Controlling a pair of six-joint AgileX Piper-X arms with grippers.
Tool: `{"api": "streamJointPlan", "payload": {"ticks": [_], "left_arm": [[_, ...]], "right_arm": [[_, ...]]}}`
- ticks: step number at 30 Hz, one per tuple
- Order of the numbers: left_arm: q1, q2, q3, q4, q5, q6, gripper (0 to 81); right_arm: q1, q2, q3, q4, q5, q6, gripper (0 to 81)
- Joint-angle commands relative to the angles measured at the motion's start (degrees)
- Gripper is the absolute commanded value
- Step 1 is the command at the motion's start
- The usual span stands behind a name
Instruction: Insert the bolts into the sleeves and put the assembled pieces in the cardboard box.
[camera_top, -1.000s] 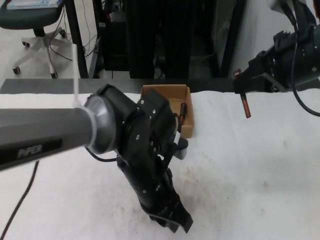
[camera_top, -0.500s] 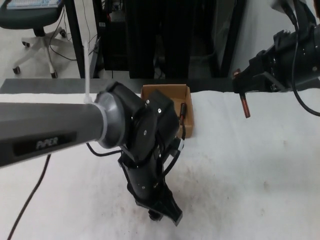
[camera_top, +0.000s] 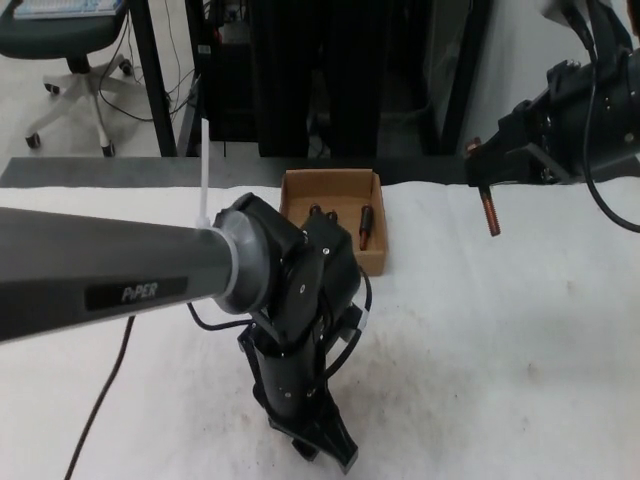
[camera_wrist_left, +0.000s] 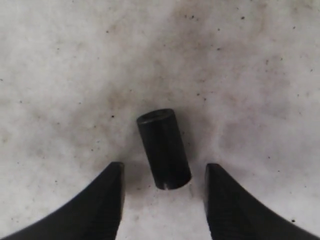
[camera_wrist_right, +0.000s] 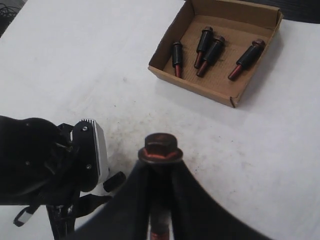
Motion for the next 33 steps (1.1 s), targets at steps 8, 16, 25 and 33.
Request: {"api": "streamJointPlan", "payload": {"ticks": [8, 16, 25, 33], "left_arm": [[-0.11, 0.65, -0.85, -1.28, -1.59, 0.21, 46.7], [-0.11, 0.65, -1.04, -1.28, -2.57, 1.55, 46.1], [0.00, 0.65, -1.04, -1.28, -2.41, 1.55, 38.7], [0.00, 0.85, -1.04, -3.24, -2.41, 1.55, 38.7]], "right_arm": [[-0.08, -0.67, -0.18, -0.37, -0.88, 0.07, 0.8], [-0.08, -0.67, -0.18, -0.37, -0.88, 0.07, 0.8], [-0.08, -0.67, -0.18, -0.37, -0.88, 0.07, 0.8], [-0.09, -0.67, 0.16, -0.22, -0.88, 0.07, 0.8]]}}
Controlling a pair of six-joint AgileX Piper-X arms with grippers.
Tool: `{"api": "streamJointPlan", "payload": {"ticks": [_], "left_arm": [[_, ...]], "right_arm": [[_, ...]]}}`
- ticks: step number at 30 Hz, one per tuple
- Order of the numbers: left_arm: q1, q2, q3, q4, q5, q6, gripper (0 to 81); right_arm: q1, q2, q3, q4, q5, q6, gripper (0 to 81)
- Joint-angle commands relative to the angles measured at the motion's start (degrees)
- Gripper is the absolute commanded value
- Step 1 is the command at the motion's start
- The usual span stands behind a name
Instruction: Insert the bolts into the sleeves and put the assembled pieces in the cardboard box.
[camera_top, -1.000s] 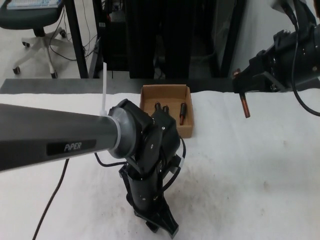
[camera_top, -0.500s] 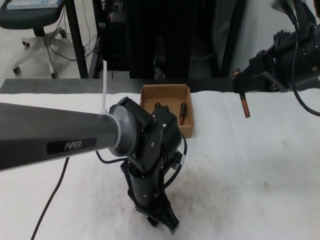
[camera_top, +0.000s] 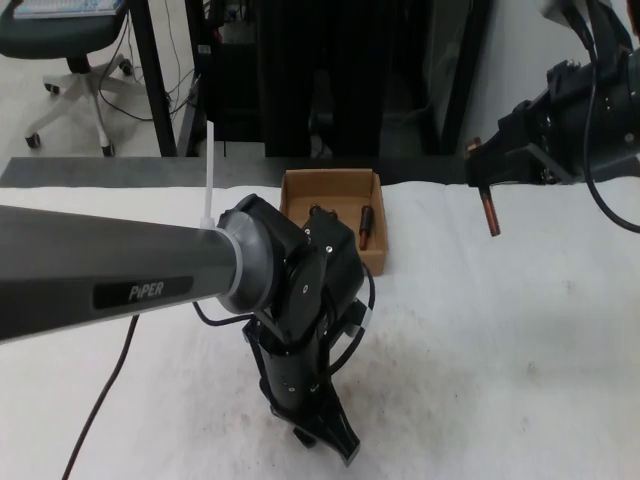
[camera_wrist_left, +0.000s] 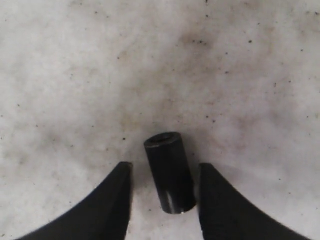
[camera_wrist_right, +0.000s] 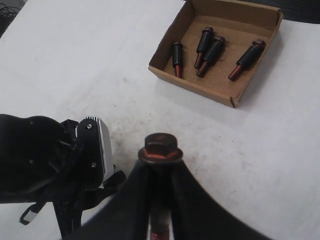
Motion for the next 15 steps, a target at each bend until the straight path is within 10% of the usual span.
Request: {"api": "streamJointPlan", "payload": {"ticks": [1, 6, 15], "left_arm": [[0.00, 0.10, -0.44, -0.91, -0.77, 0.27, 38.4], [0.00, 0.45, -0.44, -1.29, -0.77, 0.27, 0.5], [0.00, -1.61, -0.44, 3.20, 0.18, -0.83, 0.3]], "right_arm": [[-0.09, -0.67, 0.04, -0.15, -0.88, 0.07, 0.8], [-0.09, -0.67, 0.04, -0.15, -0.88, 0.07, 0.8], [-0.09, -0.67, 0.04, -0.29, -0.88, 0.07, 0.8]]}}
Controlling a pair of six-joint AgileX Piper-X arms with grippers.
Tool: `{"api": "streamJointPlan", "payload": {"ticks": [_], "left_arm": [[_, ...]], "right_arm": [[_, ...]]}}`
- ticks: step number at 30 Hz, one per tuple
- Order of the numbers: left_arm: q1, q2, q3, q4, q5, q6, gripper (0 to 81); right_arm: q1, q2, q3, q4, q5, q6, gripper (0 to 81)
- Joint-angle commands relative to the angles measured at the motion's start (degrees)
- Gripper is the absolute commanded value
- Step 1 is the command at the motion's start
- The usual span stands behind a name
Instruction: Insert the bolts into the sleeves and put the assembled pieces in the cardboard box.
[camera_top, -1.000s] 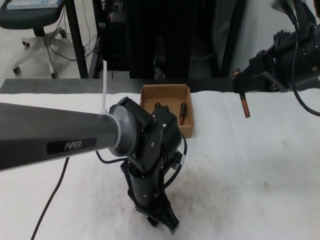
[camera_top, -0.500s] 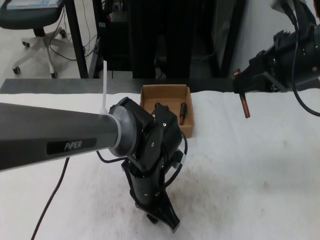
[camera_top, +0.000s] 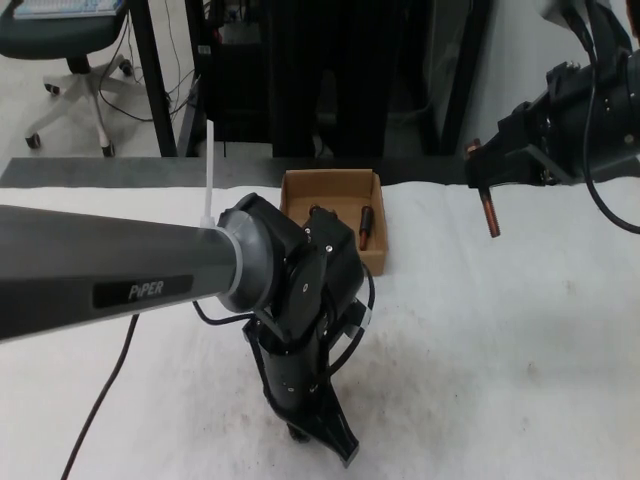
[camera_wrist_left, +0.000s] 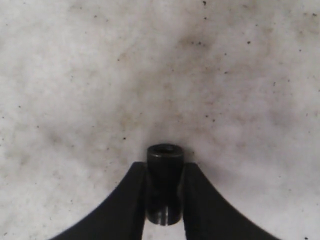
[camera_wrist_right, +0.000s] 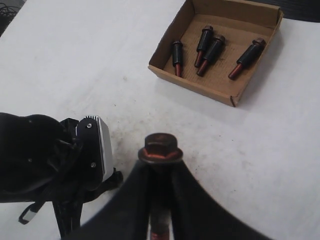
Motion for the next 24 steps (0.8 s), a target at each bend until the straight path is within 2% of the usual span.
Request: {"api": "streamJointPlan", "payload": {"ticks": [1, 3, 5, 7, 9, 11, 14, 17, 20, 24], "left_arm": [[0.11, -2.57, -0.35, 0.96, 2.27, -3.35, 0.3], [0.67, -6.75, -0.35, -2.81, 10.86, -11.19, 0.3], [1.16, -11.61, -0.35, -9.88, 15.72, -18.79, 0.3], [1.37, -17.20, -0.03, -16.87, 15.06, -19.87, 0.3], [2.01, -23.65, 0.86, -24.19, 14.32, -15.42, 0.3], [2.67, -30.68, 3.03, -32.36, 14.63, -8.24, 0.3], [3.74, -40.00, 7.75, -40.47, 18.17, -5.13, 0.3], [4.87, -48.96, 13.86, -40.67, 19.12, -5.53, 0.3], [5.63, -55.76, 22.20, -42.64, 19.12, -7.54, 0.3], [6.19, -58.10, 32.58, -53.31, 19.31, -13.84, 0.3]], "right_arm": [[-0.09, -0.67, 0.04, -0.28, -0.88, 0.37, 0.8], [-0.09, -0.67, 0.04, -0.28, -0.88, 1.21, 0.8], [-0.34, -0.67, 0.04, -0.16, 1.97, 3.89, 0.8], [-0.80, -0.67, 0.04, -0.36, 4.91, 7.63, 0.8], [-1.45, -0.67, 0.04, -1.54, 4.11, 9.43, 0.8], [-1.45, -0.67, 0.04, -4.30, -0.75, 11.67, 0.8], [-0.96, -0.67, 0.04, -12.43, -10.74, 15.86, 0.8], [0.12, -0.67, 0.04, -20.17, -13.42, 23.44, 0.8], [1.90, -0.67, 0.04, -28.39, -16.51, 27.46, 0.8], [7.05, -0.67, 0.04, -40.51, -21.07, 29.66, 0.8]]}}
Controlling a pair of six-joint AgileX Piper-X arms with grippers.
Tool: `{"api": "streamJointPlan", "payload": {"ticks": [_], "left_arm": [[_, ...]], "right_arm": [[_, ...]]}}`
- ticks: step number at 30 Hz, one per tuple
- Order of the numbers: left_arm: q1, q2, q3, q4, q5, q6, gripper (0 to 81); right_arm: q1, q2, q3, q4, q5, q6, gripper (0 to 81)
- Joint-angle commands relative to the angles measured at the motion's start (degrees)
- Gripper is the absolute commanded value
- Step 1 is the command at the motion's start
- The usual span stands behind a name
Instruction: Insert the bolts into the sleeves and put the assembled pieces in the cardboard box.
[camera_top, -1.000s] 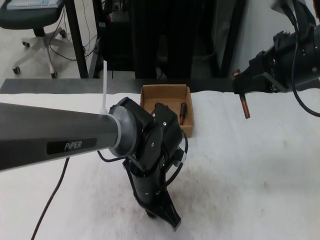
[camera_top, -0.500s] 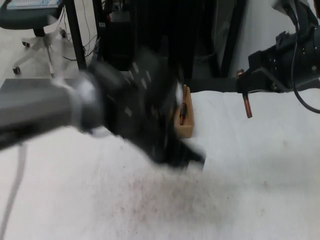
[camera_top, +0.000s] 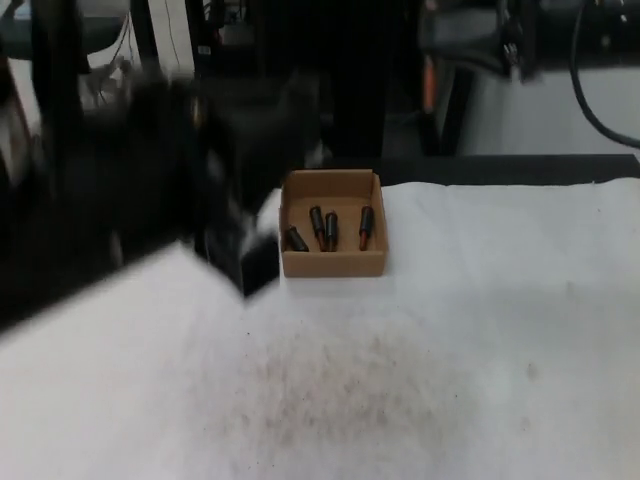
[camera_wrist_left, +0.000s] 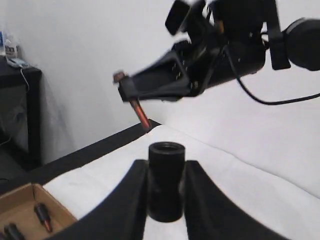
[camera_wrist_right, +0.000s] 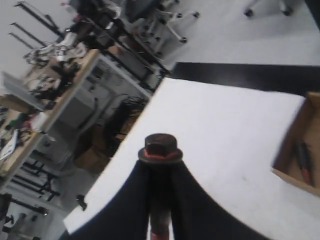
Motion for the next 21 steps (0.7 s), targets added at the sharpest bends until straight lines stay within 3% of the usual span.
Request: {"api": "streamJointPlan", "payload": {"ticks": [1, 6, 9, 21], "left_arm": [[0.35, 0.23, 6.14, -9.18, 0.41, -4.69, 0.3], [0.34, 3.42, 12.26, -26.83, -0.24, -4.39, 0.3], [0.34, 5.32, 12.12, -30.49, -1.01, -3.71, 0.3], [0.34, 6.73, 12.12, -31.58, -6.87, 2.33, 0.3]], "right_arm": [[6.37, -0.67, -0.33, -15.35, -5.77, 2.91, 0.8], [13.29, -0.80, -0.33, -24.43, -5.76, 2.91, 0.8], [15.72, -0.80, -0.33, -29.21, -5.76, 2.43, 0.8], [17.34, -0.80, -0.33, -32.26, -7.29, -1.86, 0.8]]}}
